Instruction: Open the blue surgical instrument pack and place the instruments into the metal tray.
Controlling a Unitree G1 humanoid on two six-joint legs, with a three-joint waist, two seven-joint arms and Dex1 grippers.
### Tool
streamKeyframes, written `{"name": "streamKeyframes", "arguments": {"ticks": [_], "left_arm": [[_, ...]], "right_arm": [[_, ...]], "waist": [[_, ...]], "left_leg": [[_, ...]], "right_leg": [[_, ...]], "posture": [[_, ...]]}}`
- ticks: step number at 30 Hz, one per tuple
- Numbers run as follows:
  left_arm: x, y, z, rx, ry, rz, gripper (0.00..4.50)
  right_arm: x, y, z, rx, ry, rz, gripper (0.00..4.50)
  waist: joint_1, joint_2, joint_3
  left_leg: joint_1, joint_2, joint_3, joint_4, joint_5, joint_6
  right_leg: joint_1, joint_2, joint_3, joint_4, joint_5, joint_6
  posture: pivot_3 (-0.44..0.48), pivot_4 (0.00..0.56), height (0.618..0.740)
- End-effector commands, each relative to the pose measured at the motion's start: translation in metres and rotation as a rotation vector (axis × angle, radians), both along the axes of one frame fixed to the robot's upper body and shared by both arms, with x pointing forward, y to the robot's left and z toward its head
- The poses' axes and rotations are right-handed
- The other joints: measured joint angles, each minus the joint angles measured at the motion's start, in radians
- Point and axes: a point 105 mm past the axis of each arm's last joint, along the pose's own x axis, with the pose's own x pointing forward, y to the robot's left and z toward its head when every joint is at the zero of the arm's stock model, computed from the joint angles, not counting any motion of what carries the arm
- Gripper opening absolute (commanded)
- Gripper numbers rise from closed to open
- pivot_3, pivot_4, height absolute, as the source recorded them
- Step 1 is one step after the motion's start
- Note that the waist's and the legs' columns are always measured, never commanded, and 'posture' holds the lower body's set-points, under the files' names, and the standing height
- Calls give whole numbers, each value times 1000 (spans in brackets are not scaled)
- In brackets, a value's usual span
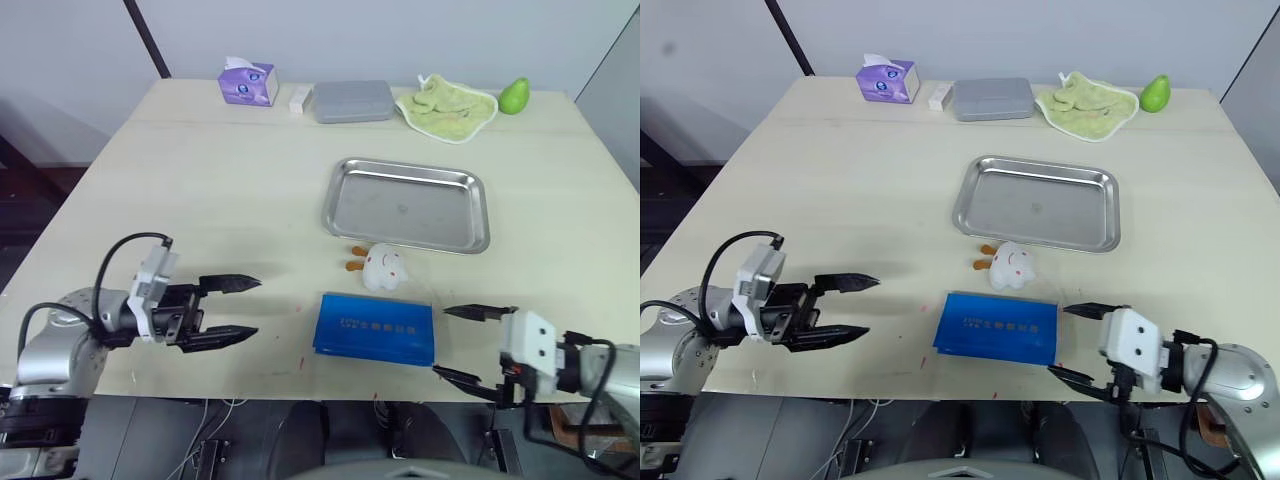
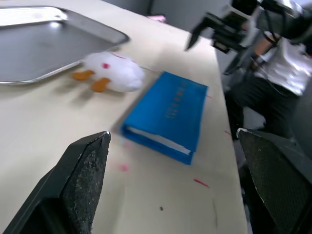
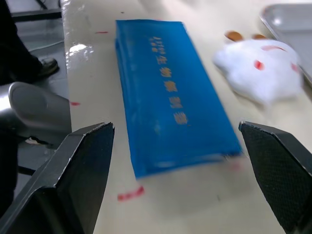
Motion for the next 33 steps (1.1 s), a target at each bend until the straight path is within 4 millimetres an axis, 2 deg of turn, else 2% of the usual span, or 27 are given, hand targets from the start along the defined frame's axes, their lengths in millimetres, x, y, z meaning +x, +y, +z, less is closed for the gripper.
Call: {"name": "streamKeyframes", "arguments": {"ticks": [1,6,9,11,19,26,30,33], "left_arm": [[-10,-20,7,1,-62,-164,4443],[-9,-25,5,4,-70,-185,4443],[-9,-26,4,4,-69,-188,4500],[-9,-26,4,4,-69,-191,4500],[-8,-25,4,11,-69,-186,4500],[-7,-24,2,16,-69,-183,4500],[-7,-23,1,17,-69,-180,4500],[-7,-22,0,18,-69,-179,4500]], "right_arm": [[5,14,-8,-39,-102,64,4500],[7,20,-17,-46,-118,77,4500],[9,19,-22,-60,-136,64,3803],[10,18,-24,-60,-150,54,2933],[8,13,-28,-77,-201,56,2933],[17,13,-34,-84,-278,35,2933],[18,13,-40,-90,-292,45,1900],[17,15,-36,-72,-309,61,557]], "waist": [[0,0,0],[0,0,0],[0,0,0],[0,0,0],[0,0,0],[0,0,0],[0,0,0],[0,0,0]], "left_leg": [[0,0,0,0,0,0],[0,0,0,0,0,0],[0,0,0,0,0,0],[0,0,0,0,0,0],[0,0,1,0,0,0],[0,0,1,0,0,0],[1,0,1,0,0,0],[1,0,1,0,0,0]], "right_leg": [[0,0,0,0,0,0],[0,0,0,0,0,0],[0,0,0,0,0,0],[0,0,0,0,0,0],[0,0,0,0,0,0],[0,0,1,0,0,0],[0,0,1,0,0,0],[0,0,1,0,0,0]], "posture": [[0,150,740],[0,150,740],[0,150,740],[0,150,740],[0,150,740],[0,150,740],[0,150,740],[0,150,740]]}}
